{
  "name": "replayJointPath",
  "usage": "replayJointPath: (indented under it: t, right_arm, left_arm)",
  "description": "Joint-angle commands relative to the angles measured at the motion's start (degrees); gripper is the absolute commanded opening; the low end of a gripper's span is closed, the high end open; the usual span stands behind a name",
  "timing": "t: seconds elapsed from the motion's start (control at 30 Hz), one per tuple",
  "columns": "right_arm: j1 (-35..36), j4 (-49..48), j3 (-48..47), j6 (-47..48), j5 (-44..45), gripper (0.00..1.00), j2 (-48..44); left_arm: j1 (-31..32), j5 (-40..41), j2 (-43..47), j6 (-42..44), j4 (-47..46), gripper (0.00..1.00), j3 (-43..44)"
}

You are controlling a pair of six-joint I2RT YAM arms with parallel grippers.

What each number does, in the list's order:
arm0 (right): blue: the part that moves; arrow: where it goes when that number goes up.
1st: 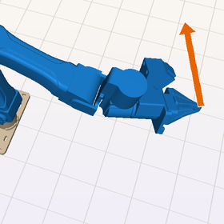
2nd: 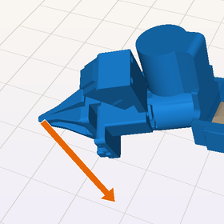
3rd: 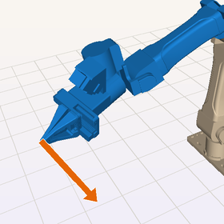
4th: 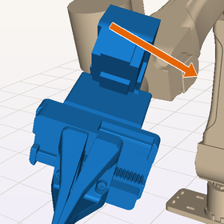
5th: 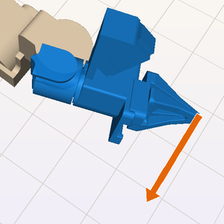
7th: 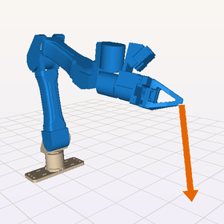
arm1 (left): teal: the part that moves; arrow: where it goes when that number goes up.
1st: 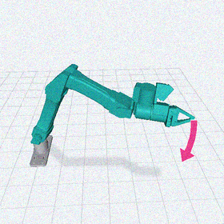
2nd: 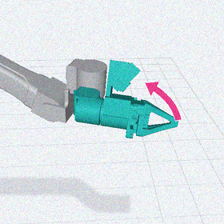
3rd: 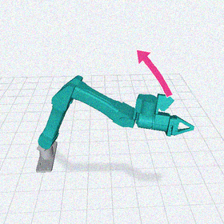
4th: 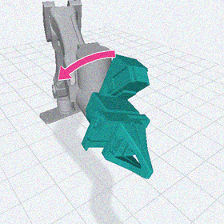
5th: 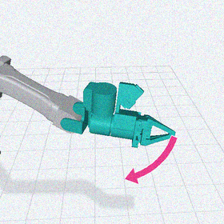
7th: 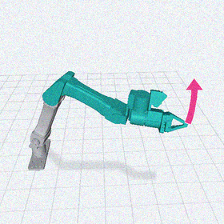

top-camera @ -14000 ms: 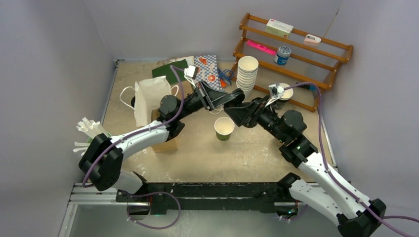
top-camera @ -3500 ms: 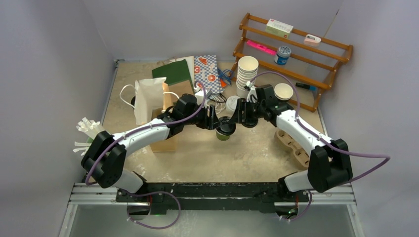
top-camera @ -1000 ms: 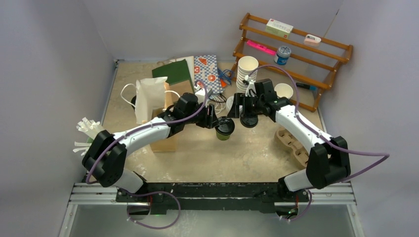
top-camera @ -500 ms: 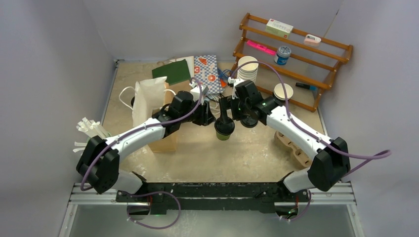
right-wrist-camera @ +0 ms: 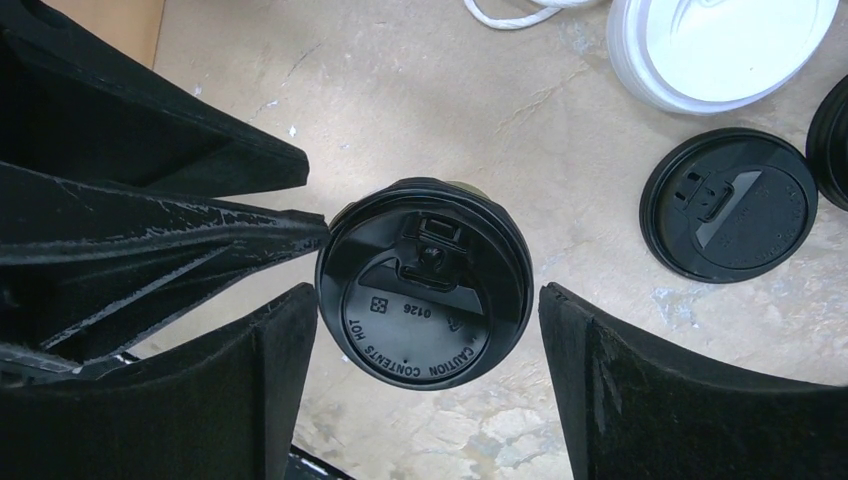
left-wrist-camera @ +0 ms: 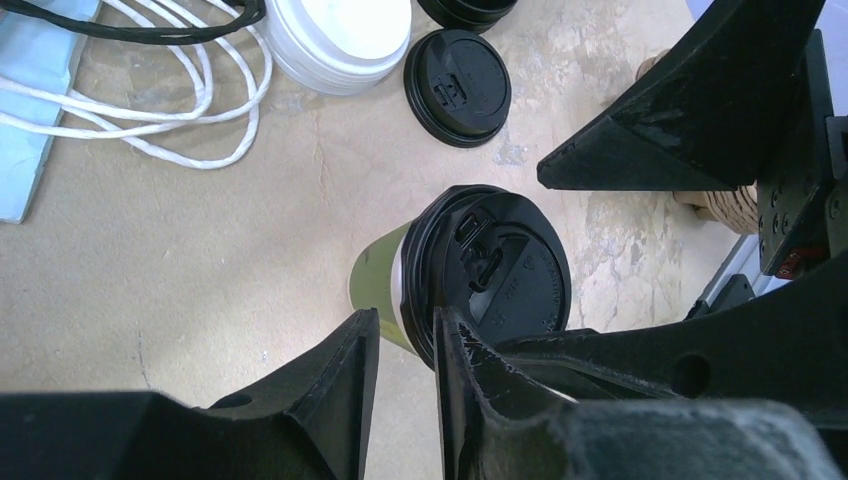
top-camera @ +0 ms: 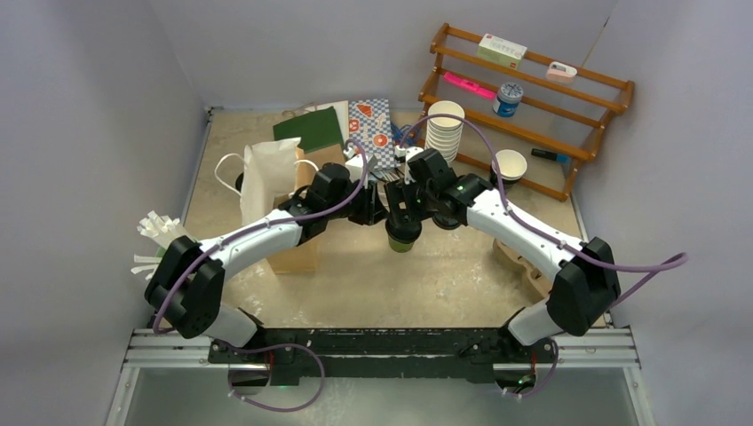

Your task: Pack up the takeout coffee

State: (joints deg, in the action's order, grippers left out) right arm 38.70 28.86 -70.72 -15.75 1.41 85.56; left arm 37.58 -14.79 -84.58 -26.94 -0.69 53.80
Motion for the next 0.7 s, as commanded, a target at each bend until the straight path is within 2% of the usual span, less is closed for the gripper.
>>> replayJointPath:
  t: [0.0,0.37,0.67]
  right_arm:
    - [0.8,1.0,-1.7,0.3,1.1,0.84,0.4]
    - [2.3,1.9,-2.3,0.9,2.5,0.85,1.9]
    - [3.1,2.8,-3.1,1.0,4.0,0.82,3.1]
  left_arm:
    - [-0.7,-0.7,-0.3,0.1,-2.3,0.28,0.8]
    - [-0.8,-1.4,-1.7,-0.1,-2.6,0.27,0.7]
    - [-0.9,-1.8,-2.3,0.0,-2.6,0.28,0.7]
